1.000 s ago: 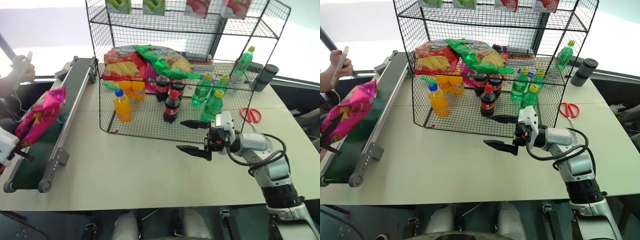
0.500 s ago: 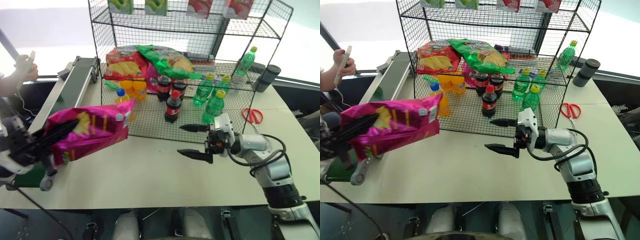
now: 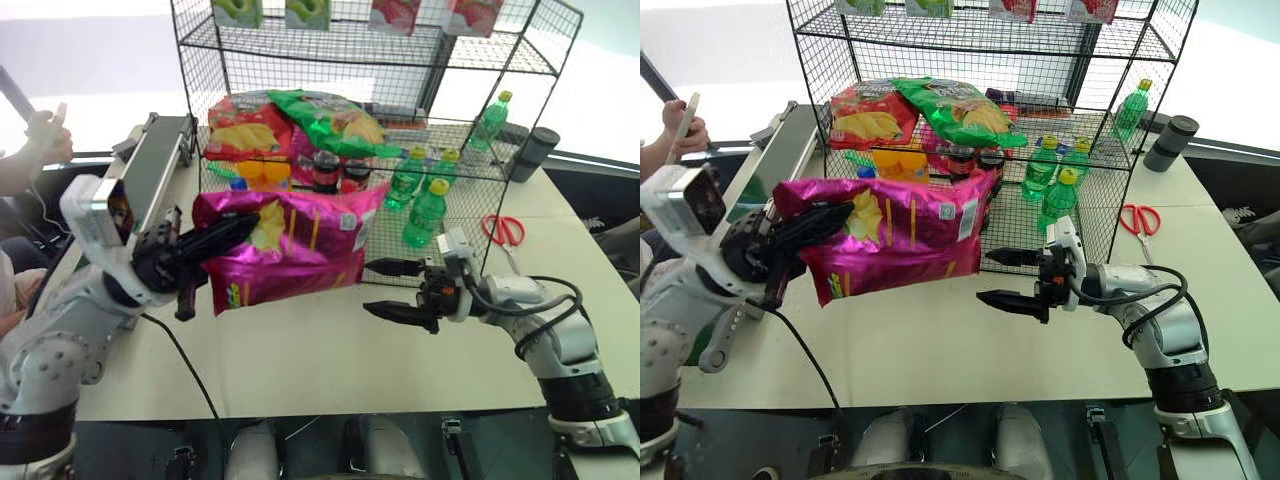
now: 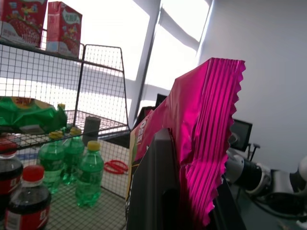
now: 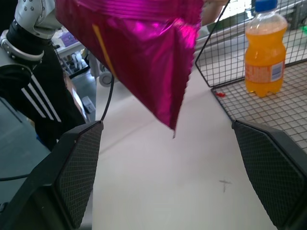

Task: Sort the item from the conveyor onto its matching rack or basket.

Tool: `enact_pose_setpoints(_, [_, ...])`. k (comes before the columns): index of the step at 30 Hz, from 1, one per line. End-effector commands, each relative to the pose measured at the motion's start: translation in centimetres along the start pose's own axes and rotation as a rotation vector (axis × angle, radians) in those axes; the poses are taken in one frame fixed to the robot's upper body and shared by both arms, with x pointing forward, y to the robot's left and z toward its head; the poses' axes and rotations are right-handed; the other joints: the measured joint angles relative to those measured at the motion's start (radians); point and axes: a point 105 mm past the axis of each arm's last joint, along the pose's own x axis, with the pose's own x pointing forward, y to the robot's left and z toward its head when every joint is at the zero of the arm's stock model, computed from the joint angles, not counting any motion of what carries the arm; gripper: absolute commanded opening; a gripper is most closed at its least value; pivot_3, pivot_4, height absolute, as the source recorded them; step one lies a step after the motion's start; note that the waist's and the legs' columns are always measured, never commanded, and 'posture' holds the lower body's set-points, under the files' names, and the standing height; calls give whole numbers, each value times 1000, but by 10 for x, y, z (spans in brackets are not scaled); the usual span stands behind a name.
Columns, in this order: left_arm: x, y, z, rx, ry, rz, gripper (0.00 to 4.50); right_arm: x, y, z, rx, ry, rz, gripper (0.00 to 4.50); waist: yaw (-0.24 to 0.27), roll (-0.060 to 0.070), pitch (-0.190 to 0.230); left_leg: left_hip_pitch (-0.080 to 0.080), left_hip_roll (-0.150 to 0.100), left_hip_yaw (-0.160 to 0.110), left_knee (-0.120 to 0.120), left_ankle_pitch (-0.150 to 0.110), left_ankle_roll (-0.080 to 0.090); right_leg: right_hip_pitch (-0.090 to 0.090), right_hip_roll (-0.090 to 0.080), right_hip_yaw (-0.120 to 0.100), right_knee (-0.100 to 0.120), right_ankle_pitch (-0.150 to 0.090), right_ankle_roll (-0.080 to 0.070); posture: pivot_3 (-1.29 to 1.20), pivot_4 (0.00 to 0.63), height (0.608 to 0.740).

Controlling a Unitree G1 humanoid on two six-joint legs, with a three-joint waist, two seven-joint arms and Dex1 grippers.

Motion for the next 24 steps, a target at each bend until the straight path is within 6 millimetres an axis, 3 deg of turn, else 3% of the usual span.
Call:
enact_pose_setpoints(1, [9, -3, 3, -64, -31, -63, 65, 5, 16, 19, -8, -57, 73, 4500, 1, 0, 0, 0, 0, 0, 0, 0, 0, 0, 0, 0, 0, 0, 0, 0, 150, 726])
enact_pose_setpoints(6, [11, -2, 5, -172, -70, -88, 65, 19, 4, 26, -63, -107, 4, 4500, -5, 0, 0, 0, 0, 0, 0, 0, 0, 0, 0, 0, 0, 0, 0, 0, 150, 726])
enact_pose_setpoints(13, [10, -10, 4, -264, -57, -127, 65, 17, -6, 20, -39, -104, -20, 4500, 1, 0, 0, -1, 0, 0, 0, 1, -1, 0, 0, 0, -1, 0, 0, 0, 150, 726])
enact_pose_setpoints(17, [10, -12, 5, -294, -70, -131, 65, 13, -2, 19, -21, -105, 14, 4500, 0, 0, 0, -1, -1, 0, 0, 1, -1, 0, -1, 0, -1, 0, 0, 0, 150, 726])
enact_pose_setpoints(20, [7, -15, 5, -345, -70, -143, 65, 18, 15, 27, 25, -127, 121, 4500, -3, 0, 0, -1, -1, -1, 0, 1, -1, 0, 0, 0, -1, 0, 0, 0, 150, 726])
enact_pose_setpoints(24, [8, -17, 7, -385, -76, -167, 65, 28, 20, 31, 30, -136, 169, 4500, -3, 0, 0, 0, 0, -1, 0, 0, 0, 0, 0, 0, 0, 0, 0, 0, 150, 726])
